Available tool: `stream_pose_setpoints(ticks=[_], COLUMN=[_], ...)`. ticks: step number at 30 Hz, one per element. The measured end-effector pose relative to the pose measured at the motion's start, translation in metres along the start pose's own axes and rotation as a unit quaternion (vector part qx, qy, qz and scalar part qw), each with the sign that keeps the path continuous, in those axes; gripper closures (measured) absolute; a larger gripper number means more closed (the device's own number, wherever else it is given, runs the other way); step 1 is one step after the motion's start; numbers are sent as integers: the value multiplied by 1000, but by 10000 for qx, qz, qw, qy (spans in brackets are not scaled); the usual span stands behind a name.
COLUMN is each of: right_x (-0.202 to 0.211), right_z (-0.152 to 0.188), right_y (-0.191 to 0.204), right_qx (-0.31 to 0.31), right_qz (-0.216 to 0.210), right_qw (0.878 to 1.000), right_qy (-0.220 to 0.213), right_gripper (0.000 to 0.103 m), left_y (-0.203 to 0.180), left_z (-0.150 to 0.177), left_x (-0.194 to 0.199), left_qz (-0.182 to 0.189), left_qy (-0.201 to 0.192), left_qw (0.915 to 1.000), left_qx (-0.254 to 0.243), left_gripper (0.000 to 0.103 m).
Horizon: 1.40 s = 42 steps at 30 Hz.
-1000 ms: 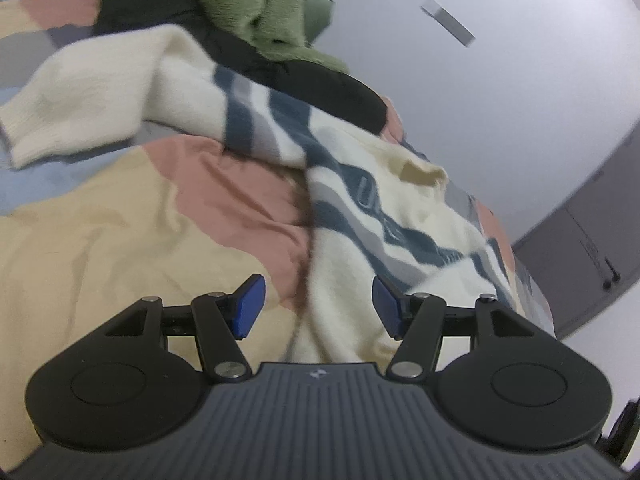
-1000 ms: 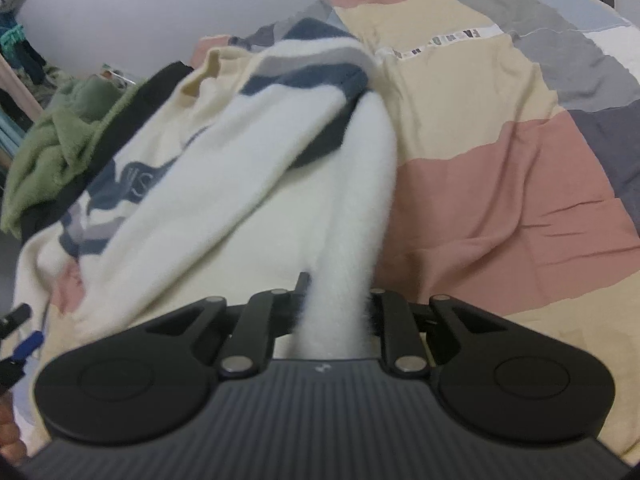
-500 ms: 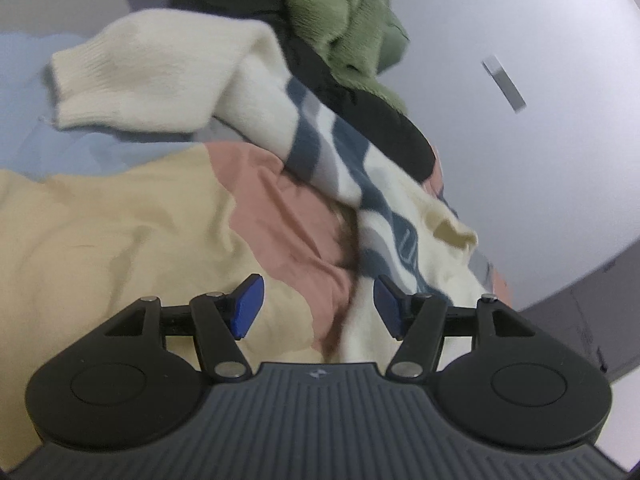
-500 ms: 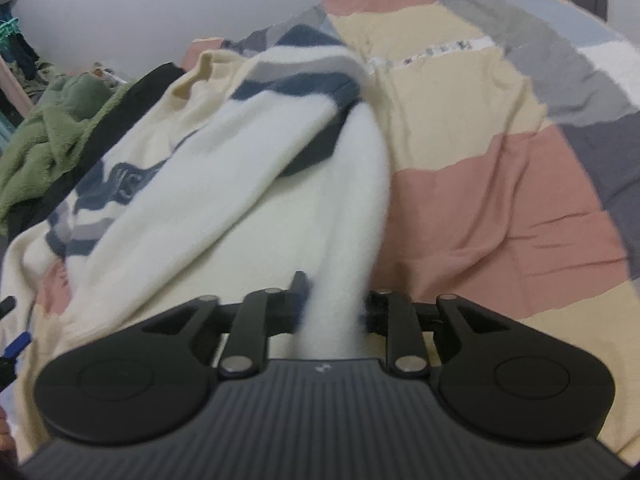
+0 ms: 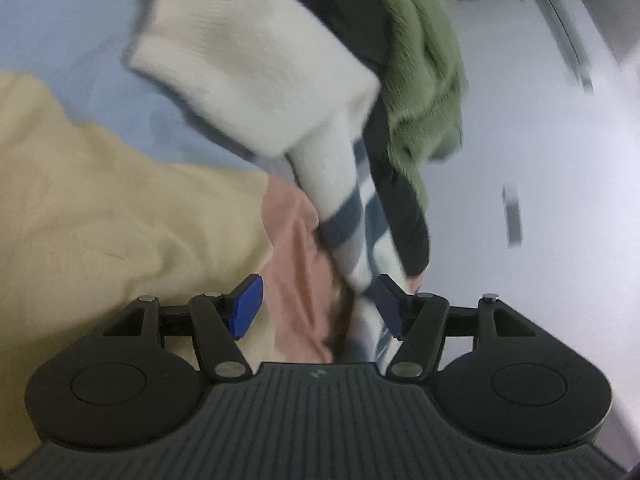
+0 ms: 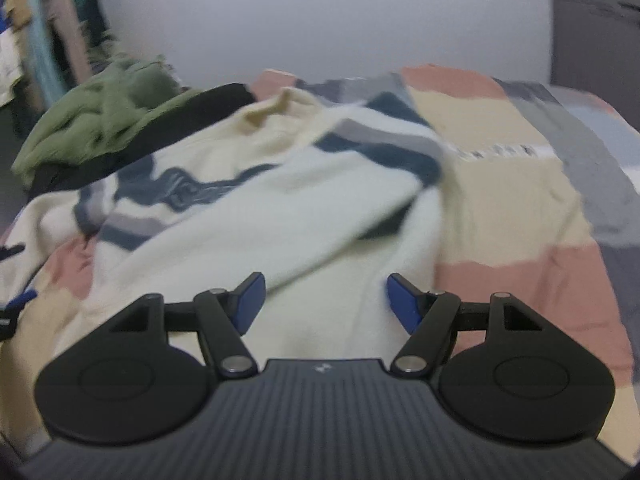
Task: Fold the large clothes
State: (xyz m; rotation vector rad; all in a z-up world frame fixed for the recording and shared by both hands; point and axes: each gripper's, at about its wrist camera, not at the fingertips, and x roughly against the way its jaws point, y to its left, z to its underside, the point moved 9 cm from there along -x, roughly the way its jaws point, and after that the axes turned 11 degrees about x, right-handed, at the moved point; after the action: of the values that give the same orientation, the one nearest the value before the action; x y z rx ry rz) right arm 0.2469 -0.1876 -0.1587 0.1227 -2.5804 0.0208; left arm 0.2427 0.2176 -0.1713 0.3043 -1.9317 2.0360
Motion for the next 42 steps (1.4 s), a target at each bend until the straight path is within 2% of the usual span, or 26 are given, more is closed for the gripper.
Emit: stream_pose_setpoints(ticks=[4,8,13,18,21,23,26,28,31,35,39,42], right_x=[-5,-5,8,2,-5,-9,-14,-17,-22,-25,-19,-11], right_z=[-4,-11,-20,-14,-10,-9,-7,-7,-9,-10,-11,-12], right_y=[14,15,-5,-9,2,8,13,14,15,16,16,12], right_qx=[271,347,161,1,160,241,321,314,272,274,260,209], right_qz=[-150,-120,289,227,133,89,43,20,-18,-38,-64,-70], right_qw=[9995,9989,9970,9981,9988,9988,9988,9990,9991,9992,9991,9990], right_qy=[-113,-295,-693,-568,-449,-414,-364,-326,-311,-287,-342,-395], right_gripper=[33,35,35,35,35,35,35,35,35,35,35,35], left_y=[5,12,19,13,11,8,-3,-17,-46,-97,-158,-205], left_z=[-21,-54,-80,-109,-134,-150,-168,-173,-169,-144,-93,-41], left_x=[-5,0,-7,-7,-6,-5,7,18,32,48,66,77], left_qz=[217,246,-22,-317,-580,-732,-872,-740,-479,-96,310,751], left_qy=[-215,-781,-1217,-1842,-2122,-2277,-2593,-2738,-2838,-2825,-2761,-2586], left_qw=[9980,9923,9874,9800,9744,9706,9616,9578,9532,9440,9236,9080], left_qx=[557,924,1016,681,467,257,-204,-454,-928,-1703,-2642,-3211], left_gripper=[36,36,36,39,64,91,93,94,94,94,94,94])
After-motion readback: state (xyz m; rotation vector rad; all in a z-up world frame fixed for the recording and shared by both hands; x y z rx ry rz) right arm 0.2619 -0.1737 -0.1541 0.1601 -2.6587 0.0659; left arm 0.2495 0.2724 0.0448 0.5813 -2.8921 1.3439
